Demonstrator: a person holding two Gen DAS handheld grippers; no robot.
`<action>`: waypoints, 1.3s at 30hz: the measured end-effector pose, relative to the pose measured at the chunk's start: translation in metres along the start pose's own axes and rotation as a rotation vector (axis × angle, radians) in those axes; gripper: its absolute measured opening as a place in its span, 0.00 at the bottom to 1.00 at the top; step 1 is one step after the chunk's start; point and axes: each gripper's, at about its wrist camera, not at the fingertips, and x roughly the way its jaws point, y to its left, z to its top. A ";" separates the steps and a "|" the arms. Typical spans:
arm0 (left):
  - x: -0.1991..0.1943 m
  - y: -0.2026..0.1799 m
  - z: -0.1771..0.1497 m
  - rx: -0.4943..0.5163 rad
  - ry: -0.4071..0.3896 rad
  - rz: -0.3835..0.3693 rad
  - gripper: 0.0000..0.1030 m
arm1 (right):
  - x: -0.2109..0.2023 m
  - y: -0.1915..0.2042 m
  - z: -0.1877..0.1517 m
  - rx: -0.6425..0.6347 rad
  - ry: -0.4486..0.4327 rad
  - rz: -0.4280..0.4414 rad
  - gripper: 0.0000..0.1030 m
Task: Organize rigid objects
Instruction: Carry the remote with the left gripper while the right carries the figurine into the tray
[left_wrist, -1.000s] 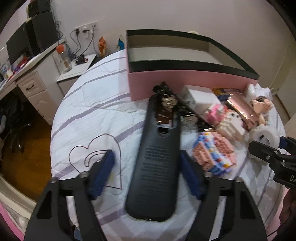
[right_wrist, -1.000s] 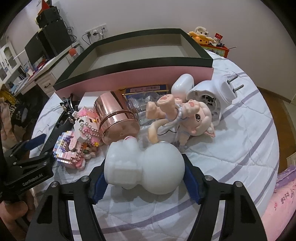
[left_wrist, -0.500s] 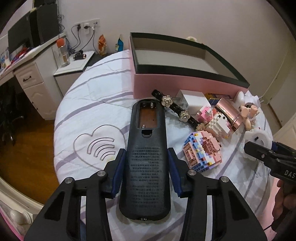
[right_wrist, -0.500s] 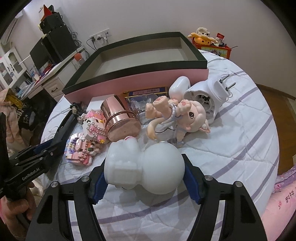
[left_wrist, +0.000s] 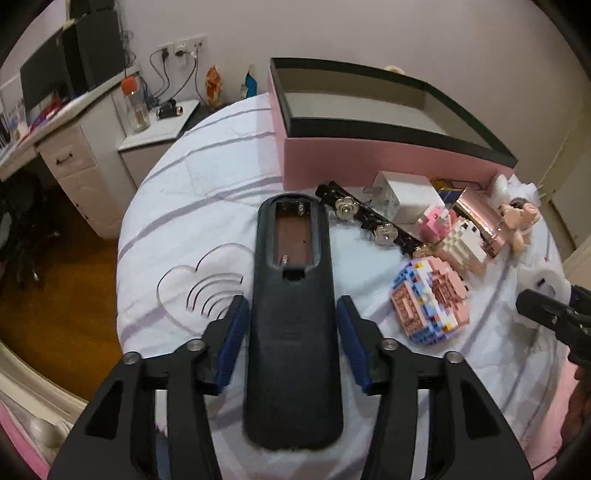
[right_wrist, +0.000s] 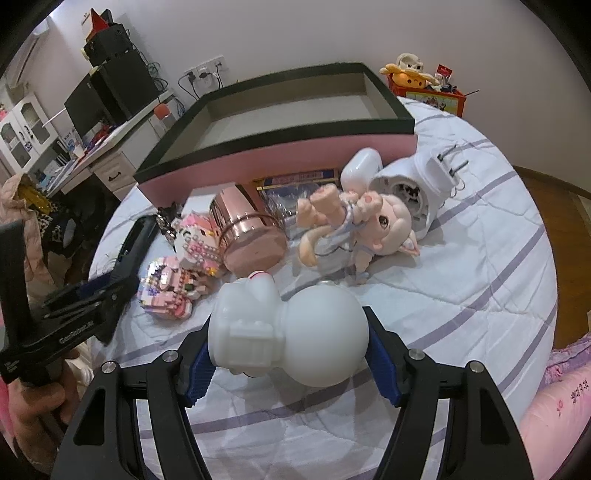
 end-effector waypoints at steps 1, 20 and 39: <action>0.003 -0.001 0.001 0.005 -0.004 0.009 0.57 | 0.001 -0.001 0.000 0.003 0.002 -0.003 0.69; -0.046 0.011 0.004 -0.043 -0.080 -0.049 0.42 | -0.015 0.007 0.009 -0.029 -0.030 0.023 0.69; -0.050 -0.038 0.163 0.035 -0.190 -0.090 0.43 | -0.038 0.002 0.153 -0.116 -0.199 0.035 0.69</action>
